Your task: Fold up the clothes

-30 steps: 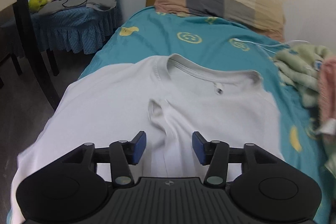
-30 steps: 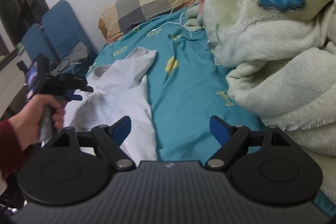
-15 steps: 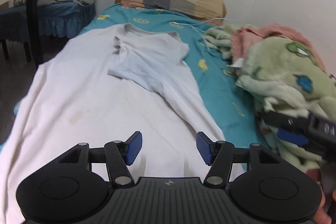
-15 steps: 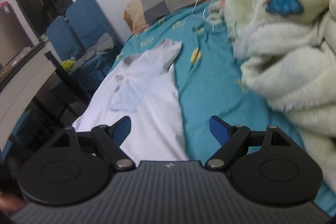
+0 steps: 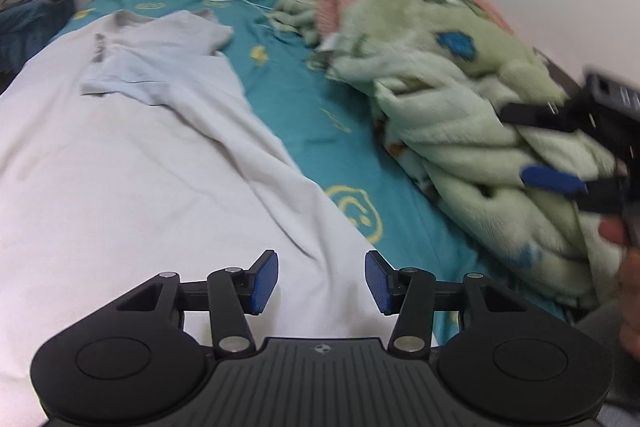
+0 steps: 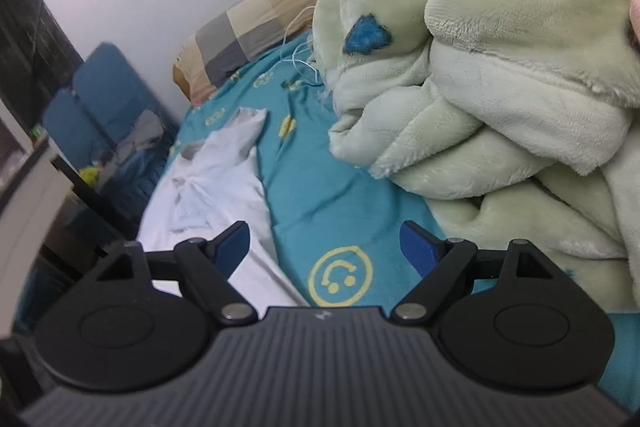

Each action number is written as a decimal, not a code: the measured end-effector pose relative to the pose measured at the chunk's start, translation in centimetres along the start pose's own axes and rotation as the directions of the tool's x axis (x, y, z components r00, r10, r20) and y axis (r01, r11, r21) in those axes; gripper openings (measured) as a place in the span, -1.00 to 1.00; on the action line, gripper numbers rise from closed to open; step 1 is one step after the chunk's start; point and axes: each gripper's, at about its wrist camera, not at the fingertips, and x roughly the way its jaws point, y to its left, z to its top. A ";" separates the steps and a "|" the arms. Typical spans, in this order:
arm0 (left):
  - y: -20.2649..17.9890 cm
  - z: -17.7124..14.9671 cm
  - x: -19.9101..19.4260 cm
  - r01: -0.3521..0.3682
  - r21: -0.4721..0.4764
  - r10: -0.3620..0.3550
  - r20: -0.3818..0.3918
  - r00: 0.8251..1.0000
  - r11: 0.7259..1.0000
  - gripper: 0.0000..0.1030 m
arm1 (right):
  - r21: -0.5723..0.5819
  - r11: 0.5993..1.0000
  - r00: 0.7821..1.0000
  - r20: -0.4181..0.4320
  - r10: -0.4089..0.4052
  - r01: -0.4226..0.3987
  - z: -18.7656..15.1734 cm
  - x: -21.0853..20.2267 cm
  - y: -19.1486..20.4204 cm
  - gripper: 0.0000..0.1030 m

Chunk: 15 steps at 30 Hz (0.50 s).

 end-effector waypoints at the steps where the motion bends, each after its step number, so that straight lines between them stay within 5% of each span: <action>1: -0.6 -0.3 0.5 -0.011 0.037 0.012 -0.016 1.000 0.999 -0.03 | 0.000 1.000 1.000 -0.007 0.004 -0.004 0.0 0.3 -0.1 0.62; 4: -1.4 -1.4 2.1 -0.024 0.126 0.035 -0.086 0.996 0.992 -0.03 | -0.012 1.000 0.999 -0.050 0.004 -0.005 -0.3 1.9 0.0 0.62; 10: -0.2 -3.1 3.3 0.032 0.116 -0.005 -0.226 0.974 0.993 -0.07 | 0.007 0.999 0.994 -0.100 0.038 -0.038 -0.5 2.9 -0.2 0.62; 15: 0.2 -3.1 2.5 0.113 0.042 -0.092 -0.352 0.931 0.993 -0.08 | 0.019 0.998 0.991 -0.115 0.067 -0.065 -0.3 2.9 -0.4 0.62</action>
